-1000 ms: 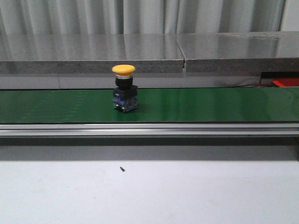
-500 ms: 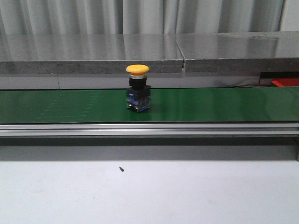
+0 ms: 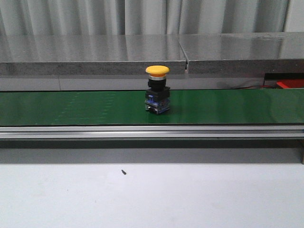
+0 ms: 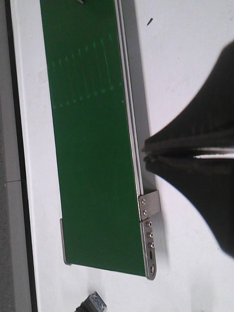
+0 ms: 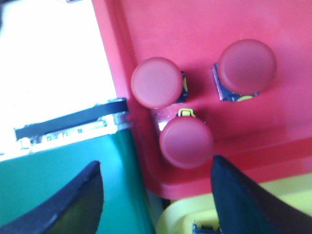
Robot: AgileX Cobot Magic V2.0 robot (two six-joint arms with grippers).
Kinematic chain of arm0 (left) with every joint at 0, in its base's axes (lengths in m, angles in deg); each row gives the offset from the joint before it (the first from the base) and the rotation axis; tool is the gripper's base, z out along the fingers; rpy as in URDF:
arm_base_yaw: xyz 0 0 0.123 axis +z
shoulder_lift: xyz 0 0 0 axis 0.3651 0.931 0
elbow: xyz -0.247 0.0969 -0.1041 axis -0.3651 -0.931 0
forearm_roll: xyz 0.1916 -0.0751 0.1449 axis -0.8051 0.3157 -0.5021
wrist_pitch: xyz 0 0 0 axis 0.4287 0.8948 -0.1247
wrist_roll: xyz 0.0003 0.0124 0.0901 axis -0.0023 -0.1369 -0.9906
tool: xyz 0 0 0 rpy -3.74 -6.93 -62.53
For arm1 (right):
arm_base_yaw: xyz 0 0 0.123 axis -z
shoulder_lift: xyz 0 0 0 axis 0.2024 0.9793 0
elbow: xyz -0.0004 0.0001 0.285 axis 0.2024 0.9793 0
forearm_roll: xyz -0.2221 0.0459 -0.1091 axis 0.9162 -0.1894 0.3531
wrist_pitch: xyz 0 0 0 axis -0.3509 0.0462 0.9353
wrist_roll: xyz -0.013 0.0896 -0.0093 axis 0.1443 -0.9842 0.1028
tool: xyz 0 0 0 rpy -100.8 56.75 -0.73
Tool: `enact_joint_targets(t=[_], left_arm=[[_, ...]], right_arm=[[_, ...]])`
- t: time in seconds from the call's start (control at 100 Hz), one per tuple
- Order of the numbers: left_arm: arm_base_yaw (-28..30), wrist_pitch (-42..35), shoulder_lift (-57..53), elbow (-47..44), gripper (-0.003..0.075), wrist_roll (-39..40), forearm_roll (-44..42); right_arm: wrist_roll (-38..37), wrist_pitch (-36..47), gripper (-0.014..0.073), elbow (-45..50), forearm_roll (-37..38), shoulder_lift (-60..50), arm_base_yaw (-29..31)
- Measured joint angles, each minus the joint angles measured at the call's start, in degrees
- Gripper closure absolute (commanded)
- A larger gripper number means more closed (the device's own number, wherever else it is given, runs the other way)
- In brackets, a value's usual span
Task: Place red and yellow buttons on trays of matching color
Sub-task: 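Carry the red button into the red tray and open the right gripper, then lower the right gripper onto the yellow button on the belt and grasp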
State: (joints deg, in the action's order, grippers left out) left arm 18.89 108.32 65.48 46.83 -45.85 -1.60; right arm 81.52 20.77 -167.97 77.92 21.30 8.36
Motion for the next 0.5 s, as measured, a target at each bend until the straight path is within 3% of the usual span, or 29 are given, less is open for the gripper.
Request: enact_joint_targets(t=[0.29,0.5], left_arm=[[0.0,0.0,0.0,0.0,0.0738,0.0,0.0],[0.0,0.0,0.0,0.0,0.0739,0.0,0.0]], right_arm=[[3.5,3.0,0.0109,9.9,0.0,-12.9,-0.6],[4.9,2.9,0.0109,13.6,0.0,-19.3,-4.7]])
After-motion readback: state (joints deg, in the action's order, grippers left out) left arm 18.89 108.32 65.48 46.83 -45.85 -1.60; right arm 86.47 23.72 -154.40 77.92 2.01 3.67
